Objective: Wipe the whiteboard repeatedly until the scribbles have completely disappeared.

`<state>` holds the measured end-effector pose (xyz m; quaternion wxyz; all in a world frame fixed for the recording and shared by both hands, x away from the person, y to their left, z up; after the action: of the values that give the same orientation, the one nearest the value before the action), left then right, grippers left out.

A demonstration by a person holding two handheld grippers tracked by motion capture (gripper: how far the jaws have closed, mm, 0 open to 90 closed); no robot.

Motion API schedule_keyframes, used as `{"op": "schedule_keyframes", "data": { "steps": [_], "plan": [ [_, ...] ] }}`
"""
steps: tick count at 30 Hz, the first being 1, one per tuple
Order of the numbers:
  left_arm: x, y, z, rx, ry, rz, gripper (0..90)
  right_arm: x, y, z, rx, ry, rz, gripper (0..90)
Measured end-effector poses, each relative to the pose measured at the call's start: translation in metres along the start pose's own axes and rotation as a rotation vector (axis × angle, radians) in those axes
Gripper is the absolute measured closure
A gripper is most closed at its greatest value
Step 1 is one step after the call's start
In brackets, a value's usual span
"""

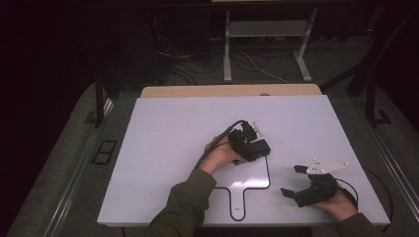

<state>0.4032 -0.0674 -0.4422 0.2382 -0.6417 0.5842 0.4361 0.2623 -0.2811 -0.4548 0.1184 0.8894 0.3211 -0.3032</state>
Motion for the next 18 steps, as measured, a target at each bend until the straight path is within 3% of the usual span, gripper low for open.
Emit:
{"op": "schedule_keyframes", "data": {
  "steps": [7,13,14,18],
  "plan": [
    [-0.005,-0.004,0.004,-0.01,-0.012,-0.015,38.7,0.0,0.0,0.0,0.001,0.001,0.0,1.5],
    [-0.016,-0.011,0.019,-0.023,-0.012,-0.031,38.7,0.0,0.0,0.0,0.0,0.0,0.0,1.5],
    [-0.017,-0.01,0.023,-0.062,-0.001,-0.028,38.7,0.0,0.0,0.0,-0.001,0.0,0.0,1.5],
    [-0.025,-0.015,0.034,-0.078,0.004,-0.042,38.7,0.001,0.0,0.0,-0.003,-0.002,0.001,1.5]
  ]
}}
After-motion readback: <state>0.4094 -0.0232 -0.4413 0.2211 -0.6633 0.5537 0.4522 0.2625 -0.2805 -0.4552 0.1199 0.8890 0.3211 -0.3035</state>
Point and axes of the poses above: each handheld gripper's, and its own axes: x roughly forward along the jaws, z roughly out of its underside, y roughly to its right, the point moved 2 cm from there along x, roughly forward along the jaws, and after that the axes turned 12 degrees about z, right-handed, at the moved point
